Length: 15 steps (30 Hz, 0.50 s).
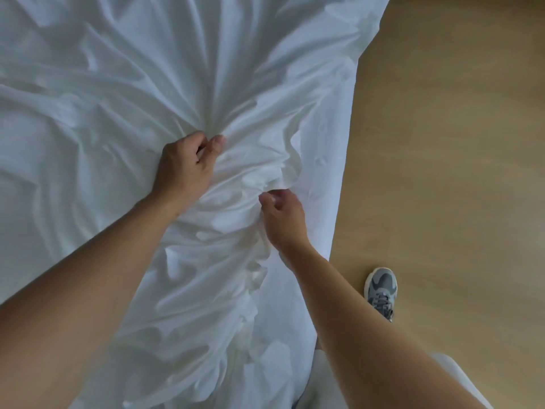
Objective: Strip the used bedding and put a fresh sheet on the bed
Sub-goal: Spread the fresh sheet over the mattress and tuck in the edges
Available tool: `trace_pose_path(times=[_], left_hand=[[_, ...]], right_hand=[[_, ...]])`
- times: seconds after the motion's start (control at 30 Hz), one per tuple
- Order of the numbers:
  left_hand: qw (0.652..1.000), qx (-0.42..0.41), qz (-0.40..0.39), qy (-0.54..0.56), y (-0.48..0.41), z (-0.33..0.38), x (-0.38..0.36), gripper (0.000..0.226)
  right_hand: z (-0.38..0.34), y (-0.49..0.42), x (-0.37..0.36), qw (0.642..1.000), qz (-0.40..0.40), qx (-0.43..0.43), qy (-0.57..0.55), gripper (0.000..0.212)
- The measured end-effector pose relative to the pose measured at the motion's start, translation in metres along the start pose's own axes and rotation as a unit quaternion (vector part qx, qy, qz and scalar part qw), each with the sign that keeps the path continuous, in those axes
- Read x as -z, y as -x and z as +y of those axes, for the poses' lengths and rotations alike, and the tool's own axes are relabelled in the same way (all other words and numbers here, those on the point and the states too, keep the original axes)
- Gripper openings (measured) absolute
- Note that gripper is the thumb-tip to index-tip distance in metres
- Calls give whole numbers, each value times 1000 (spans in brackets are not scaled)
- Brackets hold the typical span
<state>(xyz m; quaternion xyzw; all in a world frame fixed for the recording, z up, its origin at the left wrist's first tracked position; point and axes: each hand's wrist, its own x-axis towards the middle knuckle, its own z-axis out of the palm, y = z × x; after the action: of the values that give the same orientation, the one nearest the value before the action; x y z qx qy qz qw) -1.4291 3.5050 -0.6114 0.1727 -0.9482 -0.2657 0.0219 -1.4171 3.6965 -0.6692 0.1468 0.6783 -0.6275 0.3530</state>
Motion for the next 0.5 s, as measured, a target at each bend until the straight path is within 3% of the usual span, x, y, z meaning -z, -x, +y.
trace_pose_path(times=[0.1,0.2,0.33,0.4,0.47,0.5], left_hand=[[1000,16,3,-12,6,-5,5,57],[999,0,-11,-47,4,-8,11,58],[992,-19,58,-108,-3,-8,22,51],[987,-11,99,-130,3,-2,22,44],[983,-68,112,-127,25,11,22,43],[982,-114,82,-125,42,15,24,44]], right_hand=[[-9,-8,-24,997,33,-30,-70,14],[22,7,-23,993,89,-41,-59,39],[68,46,-20,993,70,-89,-38,50],[71,54,-24,995,60,-66,-39,50],[70,61,-26,999,40,-11,16,48],[71,64,-27,998,32,13,48,40]])
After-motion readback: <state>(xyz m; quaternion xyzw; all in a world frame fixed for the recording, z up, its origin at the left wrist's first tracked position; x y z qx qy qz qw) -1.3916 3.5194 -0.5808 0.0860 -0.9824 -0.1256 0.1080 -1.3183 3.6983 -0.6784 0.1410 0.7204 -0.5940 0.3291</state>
